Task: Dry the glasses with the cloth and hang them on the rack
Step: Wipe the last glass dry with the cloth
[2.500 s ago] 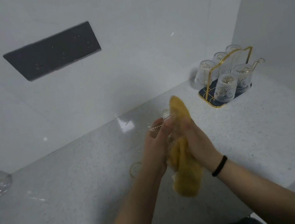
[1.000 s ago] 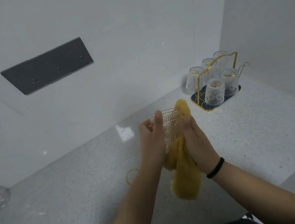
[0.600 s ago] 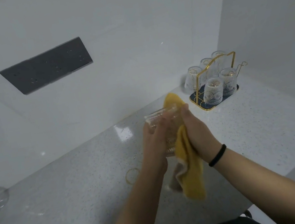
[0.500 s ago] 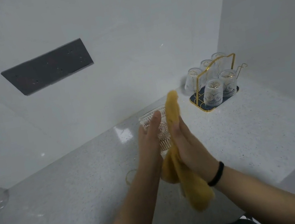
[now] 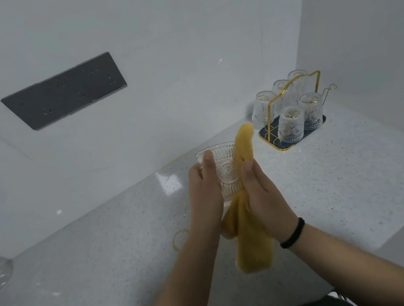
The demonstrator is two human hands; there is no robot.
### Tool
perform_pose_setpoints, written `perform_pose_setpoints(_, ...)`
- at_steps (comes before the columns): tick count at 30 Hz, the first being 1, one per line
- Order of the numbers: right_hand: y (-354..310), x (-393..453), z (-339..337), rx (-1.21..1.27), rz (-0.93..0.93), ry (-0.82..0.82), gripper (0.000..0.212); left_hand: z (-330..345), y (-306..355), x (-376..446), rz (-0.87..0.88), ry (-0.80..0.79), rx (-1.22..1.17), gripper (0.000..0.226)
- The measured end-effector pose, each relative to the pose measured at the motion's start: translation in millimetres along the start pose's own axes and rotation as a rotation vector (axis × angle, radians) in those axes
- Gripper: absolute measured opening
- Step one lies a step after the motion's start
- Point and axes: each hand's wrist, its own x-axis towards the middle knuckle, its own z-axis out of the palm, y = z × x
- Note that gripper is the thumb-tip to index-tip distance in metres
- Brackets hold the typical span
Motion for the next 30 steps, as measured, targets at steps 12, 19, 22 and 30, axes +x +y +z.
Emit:
perform_pose_setpoints(12, -10, 5, 0, -0.059, 0.073, -0.066, 0.068, -6, 9, -9, -0.041, -0.06, -0.16, 0.063)
perform_pose_setpoints(19, -17, 24, -17, 0.186, 0.311, 0.003, 0.053, -3, 8, -11, -0.072, -0.211, -0.299, 0.038)
perform_pose_setpoints(22, -11, 20, -13, 0.242, 0.27, 0.0, 0.055, -5, 12, -6, -0.01, -0.175, -0.183, 0.041)
perform_pose_setpoints(30, -1, -2, 0, 0.031, -0.087, 0.009, 0.06, 7, 19, -13, -0.011, -0.117, 0.008, 0.051)
